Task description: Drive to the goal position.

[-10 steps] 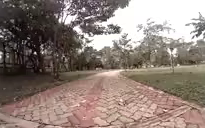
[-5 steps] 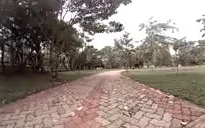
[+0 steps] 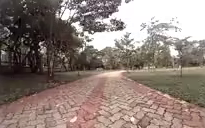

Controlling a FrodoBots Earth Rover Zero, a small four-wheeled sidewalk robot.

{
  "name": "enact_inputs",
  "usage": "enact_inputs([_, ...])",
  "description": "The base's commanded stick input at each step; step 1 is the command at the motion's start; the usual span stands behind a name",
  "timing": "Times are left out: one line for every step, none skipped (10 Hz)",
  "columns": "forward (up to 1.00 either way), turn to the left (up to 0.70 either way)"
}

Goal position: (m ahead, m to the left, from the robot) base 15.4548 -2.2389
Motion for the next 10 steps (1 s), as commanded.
enact_inputs([0.7,0.01])
enact_inputs([0.7,0.01])
enact_inputs([0.7,0.01])
enact_inputs([0.7,0.01])
enact_inputs([0.7,0.01])
enact_inputs([0.7,0.01])
enact_inputs([0.7,0.01])
enact_inputs([0.7,0.01])
enact_inputs([0.7,0.01])
enact_inputs([0.7,0.01])
